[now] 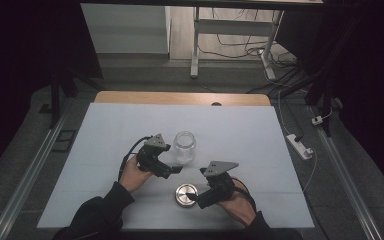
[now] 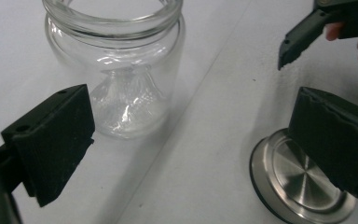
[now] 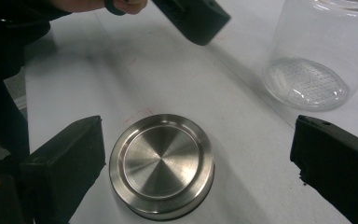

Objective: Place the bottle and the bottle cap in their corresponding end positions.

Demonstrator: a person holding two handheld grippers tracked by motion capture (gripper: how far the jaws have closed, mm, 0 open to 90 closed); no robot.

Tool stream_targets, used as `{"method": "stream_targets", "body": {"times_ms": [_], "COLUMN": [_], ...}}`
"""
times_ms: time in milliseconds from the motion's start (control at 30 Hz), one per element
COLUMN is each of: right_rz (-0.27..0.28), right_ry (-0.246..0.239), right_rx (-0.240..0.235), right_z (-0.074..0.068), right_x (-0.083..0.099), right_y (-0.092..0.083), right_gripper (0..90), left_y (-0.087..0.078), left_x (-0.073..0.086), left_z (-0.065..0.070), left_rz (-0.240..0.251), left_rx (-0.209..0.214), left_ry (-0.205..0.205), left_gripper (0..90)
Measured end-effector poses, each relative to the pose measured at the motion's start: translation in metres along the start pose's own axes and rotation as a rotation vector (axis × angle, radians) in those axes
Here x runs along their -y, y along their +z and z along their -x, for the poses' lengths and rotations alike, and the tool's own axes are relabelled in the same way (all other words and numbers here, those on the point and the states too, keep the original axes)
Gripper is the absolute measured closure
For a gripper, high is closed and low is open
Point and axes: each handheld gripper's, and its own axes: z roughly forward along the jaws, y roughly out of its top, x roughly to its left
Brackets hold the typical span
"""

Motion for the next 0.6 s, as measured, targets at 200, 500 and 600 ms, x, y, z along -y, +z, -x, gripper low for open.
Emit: {"method": "stream_targets", "body": {"times_ms": [200,500,600], "right_rz": [-0.010,-0.011,-0.010], "right_ry": [0.009,0.004,-0.001], "right_rx": [0.001,0.011,0.019], "right_z": [0.000,0.000,-0.001], "right_x": [0.000,0.000,0.000], "right_y": [-0.001,-0.005,-0.005], "right_gripper": [1.2,0.0,0.0], "left_y": [-0.005,-0.015,-0.018], "left_x": [0.004,0.009,0.012], "left_z": [0.007,0.020,0.023], "left_rz": [0.000,0.009,0.007], "left_rx": [0.014,0.024,0.023], "left_ry": [0.003,0.014,0.012], "left_gripper": [1.0,0.5,0.6]}}
